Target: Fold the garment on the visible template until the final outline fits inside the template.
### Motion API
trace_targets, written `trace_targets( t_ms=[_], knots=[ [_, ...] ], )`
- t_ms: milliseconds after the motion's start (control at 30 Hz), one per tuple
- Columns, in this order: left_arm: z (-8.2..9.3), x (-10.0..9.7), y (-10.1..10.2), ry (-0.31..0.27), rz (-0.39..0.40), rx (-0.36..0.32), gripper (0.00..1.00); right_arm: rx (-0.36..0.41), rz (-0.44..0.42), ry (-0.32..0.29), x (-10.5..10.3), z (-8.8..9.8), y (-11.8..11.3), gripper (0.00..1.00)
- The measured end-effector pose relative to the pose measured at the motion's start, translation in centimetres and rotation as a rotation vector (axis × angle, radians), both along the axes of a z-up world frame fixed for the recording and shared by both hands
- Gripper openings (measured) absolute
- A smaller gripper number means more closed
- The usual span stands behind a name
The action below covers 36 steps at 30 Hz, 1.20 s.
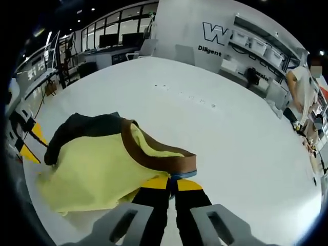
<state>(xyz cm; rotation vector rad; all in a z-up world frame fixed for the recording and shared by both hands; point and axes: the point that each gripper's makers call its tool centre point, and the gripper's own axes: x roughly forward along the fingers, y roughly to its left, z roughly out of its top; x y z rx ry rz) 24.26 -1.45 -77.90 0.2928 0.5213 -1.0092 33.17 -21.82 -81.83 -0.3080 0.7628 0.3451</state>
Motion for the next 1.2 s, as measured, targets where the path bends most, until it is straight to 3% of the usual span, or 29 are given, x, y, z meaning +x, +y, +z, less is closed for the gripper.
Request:
trace_targets(
  t_ms=[133, 367, 567, 667, 767, 900, 933, 1100, 1200],
  knots=[
    [0.2, 2.4, 3.2, -0.043, 0.091, 0.036, 0.25, -0.001, -0.001, 0.004, 0.0, -0.1, 0.0, 0.0],
    [-1.1, 4.6, 6.5, -0.015, 0.189, 0.065, 0.28, -0.003, 0.002, 0.006, 0.0, -0.2, 0.0, 0.0],
    [-4.0, 7.3, 9.4, 0.093, 0.342, 0.086, 0.28, -0.007, 0.003, 0.01, 0.1, -0.3, -0.1, 0.0],
    [-4.7, 7.9, 9.4, 0.098, 0.336, 0.09, 0.28, -0.007, 0.003, 0.008, 0.1, -0.3, 0.0, 0.0],
    [-5.6, 7.8, 8.5, 0.154, 0.329, 0.064, 0.23, -0.008, 0.005, 0.008, 0.1, -0.3, -0.1, 0.0],
    [-6.5, 7.5, 8.1, 0.161, 0.324, 0.093, 0.22, -0.01, 0.01, 0.004, 0.1, -0.2, 0.0, 0.0],
    [-7.1, 7.2, 8.0, 0.192, 0.322, 0.108, 0.22, -0.01, 0.01, 0.004, 0.0, -0.2, 0.0, 0.0],
    [-7.8, 6.8, 7.4, 0.215, 0.305, 0.12, 0.13, -0.01, 0.008, 0.001, 0.0, -0.1, -0.1, 0.0],
    [-8.1, 6.7, 7.1, 0.201, 0.285, 0.141, 0.08, -0.011, 0.012, -0.004, 0.0, 0.1, -0.1, 0.0]
  ],
)
